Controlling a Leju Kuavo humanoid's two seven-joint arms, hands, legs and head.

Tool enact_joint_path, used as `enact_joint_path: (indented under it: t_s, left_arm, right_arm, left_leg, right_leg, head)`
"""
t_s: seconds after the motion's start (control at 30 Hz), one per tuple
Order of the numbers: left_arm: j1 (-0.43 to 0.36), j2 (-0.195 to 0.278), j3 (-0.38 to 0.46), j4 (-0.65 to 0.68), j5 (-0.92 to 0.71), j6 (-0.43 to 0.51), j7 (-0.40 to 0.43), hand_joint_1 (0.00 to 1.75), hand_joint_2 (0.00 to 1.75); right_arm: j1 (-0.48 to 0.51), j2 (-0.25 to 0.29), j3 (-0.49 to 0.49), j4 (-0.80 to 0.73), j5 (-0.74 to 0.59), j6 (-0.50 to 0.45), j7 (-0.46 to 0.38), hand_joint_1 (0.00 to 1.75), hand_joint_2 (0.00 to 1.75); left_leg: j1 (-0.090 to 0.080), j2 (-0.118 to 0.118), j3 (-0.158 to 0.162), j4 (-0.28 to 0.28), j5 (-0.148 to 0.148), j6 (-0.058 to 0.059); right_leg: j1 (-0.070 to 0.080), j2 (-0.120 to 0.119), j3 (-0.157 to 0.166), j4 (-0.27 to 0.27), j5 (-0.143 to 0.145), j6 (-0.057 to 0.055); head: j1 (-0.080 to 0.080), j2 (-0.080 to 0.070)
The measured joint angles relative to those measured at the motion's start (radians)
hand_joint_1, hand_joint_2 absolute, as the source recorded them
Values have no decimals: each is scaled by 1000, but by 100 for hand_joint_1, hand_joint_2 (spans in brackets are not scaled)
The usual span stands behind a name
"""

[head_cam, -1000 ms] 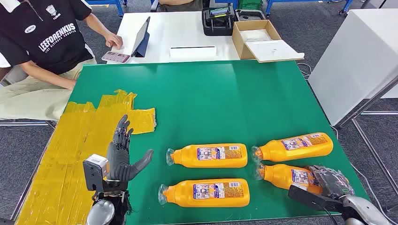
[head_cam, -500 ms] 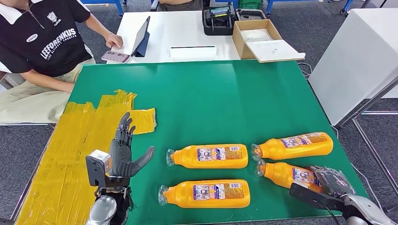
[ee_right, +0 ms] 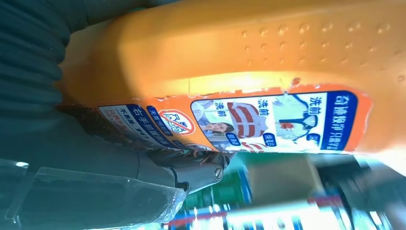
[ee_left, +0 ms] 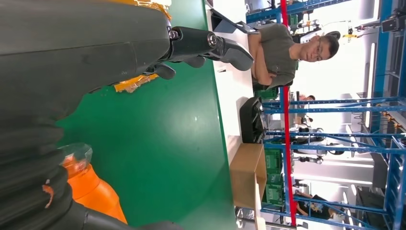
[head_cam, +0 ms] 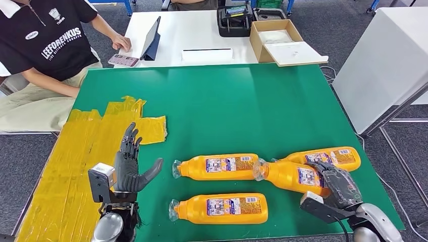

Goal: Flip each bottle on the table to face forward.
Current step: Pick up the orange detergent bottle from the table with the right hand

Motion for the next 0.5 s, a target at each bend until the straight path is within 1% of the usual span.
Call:
enact_joint_path:
  t_s: [0.2,0.3,0.5]
  left_arm:
    - [1,0,2,0,0,0,-1,0,175]
    - [1,0,2,0,2,1,-5,0,175]
    - [2,4,3,10,15,9,-18,0,175]
  right_arm:
    - [20,53,-43,-72,-30,-48,-27,175,175]
    - [29,74,-60,-94,-55,-98,-35,175,175]
    - [77,139,-83,-187,-90,-219,17,175,175]
  left_leg:
    - [0,0,-2,0,0,-1]
    - [0,0,-3,0,-1,-1]
    - [-1,-1,-3,0,-1,-1]
  right_leg:
    - [0,0,-2,0,0,0]
    - [0,0,-3,0,0,0]
    - [-1,-1,-3,0,0,0]
  head:
    - [0,0]
    - [0,0]
    - [0,0]
